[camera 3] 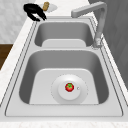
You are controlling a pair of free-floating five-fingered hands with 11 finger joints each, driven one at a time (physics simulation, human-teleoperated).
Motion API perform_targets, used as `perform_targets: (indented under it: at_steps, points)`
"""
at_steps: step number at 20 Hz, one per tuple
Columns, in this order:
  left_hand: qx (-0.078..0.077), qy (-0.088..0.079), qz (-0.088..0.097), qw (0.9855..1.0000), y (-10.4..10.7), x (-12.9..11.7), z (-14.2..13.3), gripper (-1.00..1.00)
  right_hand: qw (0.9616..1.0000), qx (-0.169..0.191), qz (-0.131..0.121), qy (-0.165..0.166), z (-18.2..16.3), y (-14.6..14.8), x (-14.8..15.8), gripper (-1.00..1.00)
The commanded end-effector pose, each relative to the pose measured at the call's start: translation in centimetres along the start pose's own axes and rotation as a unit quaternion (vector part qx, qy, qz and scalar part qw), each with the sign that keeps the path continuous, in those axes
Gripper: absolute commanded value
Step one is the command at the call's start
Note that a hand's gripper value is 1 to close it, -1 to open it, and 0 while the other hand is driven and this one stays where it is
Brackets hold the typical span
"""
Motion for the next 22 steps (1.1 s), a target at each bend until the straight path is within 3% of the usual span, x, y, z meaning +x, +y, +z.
perform_targets:
  at_steps: [1, 12, 22]
  points:
    - [0.000, 0.000, 0.000, 1.0000, 0.0, 0.0, 0.0, 0.00, 0.9994, -0.005, -0.022, 0.026, 0.8, 1.9, 0.2, -1.00]
    - [0.000, 0.000, 0.000, 1.0000, 0.0, 0.0, 0.0, 0.00, 0.9974, -0.002, -0.025, 0.068, 3.0, 7.7, 0.7, -1.00]
    - [0.000, 0.000, 0.000, 1.0000, 0.0, 0.0, 0.0, 0.00, 0.9975, 0.017, -0.006, 0.068, 4.0, 11.3, 0.3, -1.00]
